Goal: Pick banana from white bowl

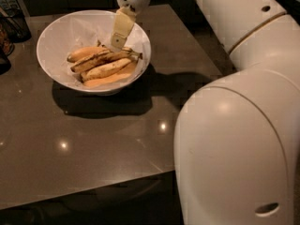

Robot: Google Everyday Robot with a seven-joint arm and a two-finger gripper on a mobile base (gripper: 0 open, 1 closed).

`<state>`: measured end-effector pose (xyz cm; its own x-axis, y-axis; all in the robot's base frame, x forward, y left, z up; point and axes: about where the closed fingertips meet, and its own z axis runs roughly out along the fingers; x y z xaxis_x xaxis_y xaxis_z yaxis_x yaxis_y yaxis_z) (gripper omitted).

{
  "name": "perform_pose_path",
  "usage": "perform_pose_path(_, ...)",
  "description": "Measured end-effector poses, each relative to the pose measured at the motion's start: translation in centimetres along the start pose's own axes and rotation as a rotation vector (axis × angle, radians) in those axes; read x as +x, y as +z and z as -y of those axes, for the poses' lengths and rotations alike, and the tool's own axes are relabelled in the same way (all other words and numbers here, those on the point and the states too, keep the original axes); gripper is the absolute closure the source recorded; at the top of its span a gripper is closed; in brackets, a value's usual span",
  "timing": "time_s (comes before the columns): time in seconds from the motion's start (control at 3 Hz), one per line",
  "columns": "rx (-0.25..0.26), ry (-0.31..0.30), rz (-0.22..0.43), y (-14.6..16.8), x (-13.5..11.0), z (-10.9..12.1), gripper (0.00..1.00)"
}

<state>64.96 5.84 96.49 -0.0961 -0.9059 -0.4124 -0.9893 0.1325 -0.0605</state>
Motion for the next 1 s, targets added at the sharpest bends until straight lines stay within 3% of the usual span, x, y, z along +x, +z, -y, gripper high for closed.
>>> perform_pose_path(0.33,-0.017,0.023,0.006,0.7,-0.5,-0.3,0.26)
perform_pose_path(0.67,-0.032,0.046,0.008,1.3,-0.7,-0.7,0.38)
perform_pose_path(1.0,-0.055,0.078,0.009,2.0,-0.2,-1.5,0.42)
